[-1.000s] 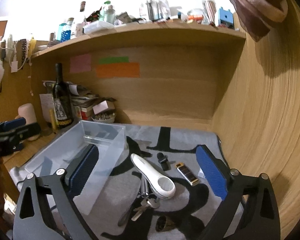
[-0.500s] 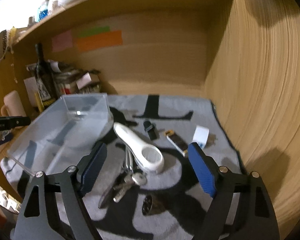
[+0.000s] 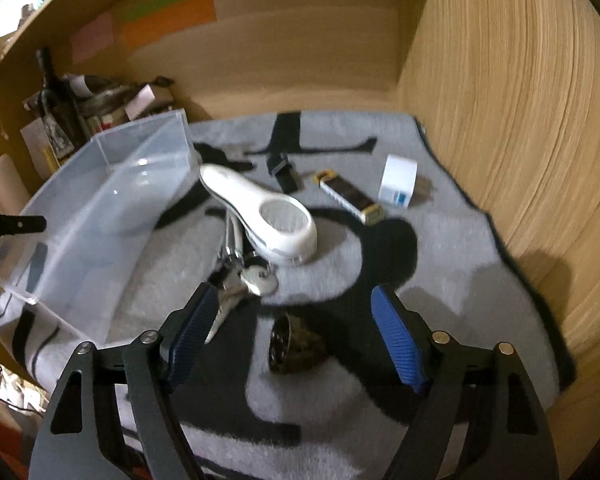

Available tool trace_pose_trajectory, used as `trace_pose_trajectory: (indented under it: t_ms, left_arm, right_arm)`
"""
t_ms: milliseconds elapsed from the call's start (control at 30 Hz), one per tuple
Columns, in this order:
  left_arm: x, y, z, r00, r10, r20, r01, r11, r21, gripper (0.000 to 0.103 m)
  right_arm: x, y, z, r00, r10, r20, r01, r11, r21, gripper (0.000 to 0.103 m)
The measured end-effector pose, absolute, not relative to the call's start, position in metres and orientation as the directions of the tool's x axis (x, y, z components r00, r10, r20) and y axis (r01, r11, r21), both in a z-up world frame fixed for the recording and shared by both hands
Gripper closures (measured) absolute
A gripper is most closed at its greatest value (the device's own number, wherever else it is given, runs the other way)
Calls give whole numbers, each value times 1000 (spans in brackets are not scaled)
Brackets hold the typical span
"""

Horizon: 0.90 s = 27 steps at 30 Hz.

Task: Organize rigid objects
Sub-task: 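Grip the clear box wall with the left tool while the right tool grasps the dark cone, then carry the dark cone into the clear box and open the right tool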

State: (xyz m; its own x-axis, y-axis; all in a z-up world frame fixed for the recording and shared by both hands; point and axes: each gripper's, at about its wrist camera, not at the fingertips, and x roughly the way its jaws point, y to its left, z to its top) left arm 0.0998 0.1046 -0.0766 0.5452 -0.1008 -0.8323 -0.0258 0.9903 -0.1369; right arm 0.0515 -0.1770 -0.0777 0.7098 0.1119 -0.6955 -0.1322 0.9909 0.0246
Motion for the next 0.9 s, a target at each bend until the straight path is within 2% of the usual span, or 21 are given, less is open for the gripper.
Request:
trace_pose_trajectory:
  t_ms: [200, 267, 400, 633, 900]
  left_arm:
    - [98, 103, -76, 554, -93, -828, -18, 992, -124, 92]
    - [98, 103, -77, 555, -88, -827, -17, 993, -117, 92]
    - [98, 103, -76, 559, -86, -825, -20, 993, -117, 92]
    - [96, 104, -77, 572, -87, -816, -18, 993, -118, 92]
    - [98, 106, -77, 574, -106, -812, -31, 988, -150, 92]
  right_arm:
    - [51, -180, -88, 666, 103, -739, -115, 993, 35, 39]
    - [52, -181, -91, 653, 101, -750, -110, 993, 38, 47]
    - [52, -181, -94, 652, 78, -754, -106, 994, 11, 71]
    - [54, -182, -84, 670, 103, -735, -105, 994, 44, 71]
    - [62, -157, -43, 751, 134, -647, -158, 987, 21, 71]
